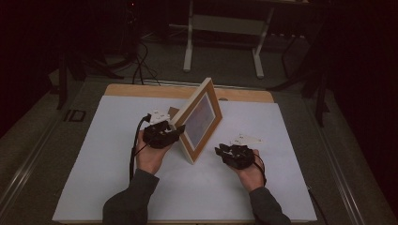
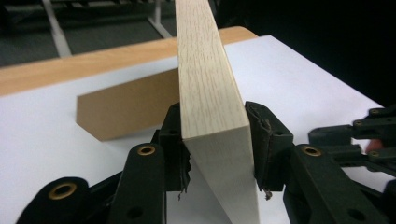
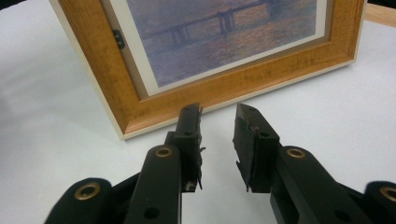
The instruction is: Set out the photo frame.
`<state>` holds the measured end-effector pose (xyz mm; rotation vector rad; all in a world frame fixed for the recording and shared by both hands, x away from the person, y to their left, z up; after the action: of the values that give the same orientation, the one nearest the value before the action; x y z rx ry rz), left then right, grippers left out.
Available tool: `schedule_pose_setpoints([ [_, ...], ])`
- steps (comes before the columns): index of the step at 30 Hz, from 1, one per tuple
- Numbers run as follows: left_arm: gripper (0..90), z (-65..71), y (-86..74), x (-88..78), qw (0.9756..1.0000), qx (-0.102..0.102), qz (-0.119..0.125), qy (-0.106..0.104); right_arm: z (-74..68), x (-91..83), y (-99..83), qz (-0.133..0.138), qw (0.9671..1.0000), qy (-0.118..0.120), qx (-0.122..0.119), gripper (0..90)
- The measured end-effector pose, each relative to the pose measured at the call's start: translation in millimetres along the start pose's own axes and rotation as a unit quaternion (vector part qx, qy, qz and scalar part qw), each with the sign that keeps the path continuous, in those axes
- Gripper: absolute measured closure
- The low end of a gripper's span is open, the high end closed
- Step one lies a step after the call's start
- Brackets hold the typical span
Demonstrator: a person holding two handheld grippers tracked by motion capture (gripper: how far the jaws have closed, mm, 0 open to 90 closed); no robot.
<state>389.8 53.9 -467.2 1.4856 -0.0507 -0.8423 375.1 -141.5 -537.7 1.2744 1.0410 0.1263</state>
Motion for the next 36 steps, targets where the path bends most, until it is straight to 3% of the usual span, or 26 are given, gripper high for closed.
schedule_pose_setpoints([
  [5,65.8,1.0,-0.4,3.5,0.9998,-0.014,0.011,0.002,-1.2,0.4,1.0,0.0,1.0,0.001,-0.002,70.9],
  [14,67.8,-2.8,0.1,3.4,0.9992,-0.03,0.009,-0.026,3.2,-3.2,0.7,0.003,1.0,-0.003,0.001,70.8],
  [24,68.1,-13.9,2.4,3.5,0.9983,-0.019,-0.009,-0.054,7.8,-5.1,3.1,0.001,1.0,-0.008,-0.001,70.7],
  [32,68.6,-26.9,5.6,4.4,0.9956,-0.011,-0.019,-0.092,11.2,-5.0,3.1,-0.001,0.9999,-0.011,0.0,70.7],
  [36,68.6,-31.6,5.9,4.9,0.9928,-0.008,-0.017,-0.118,13.6,-4.3,3.4,-0.002,0.9999,-0.013,0.001,70.8],
])
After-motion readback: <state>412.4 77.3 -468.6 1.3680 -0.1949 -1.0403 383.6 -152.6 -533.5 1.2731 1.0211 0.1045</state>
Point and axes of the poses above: each handheld gripper's, and its own axes: x roughly forward along the jaws, y roughly out of its top, z roughly to its right, the point moved 8 cm from there along x, roughly forward along the jaws, and after that the axes turned 1 degree about y, right-handed, at the moved point
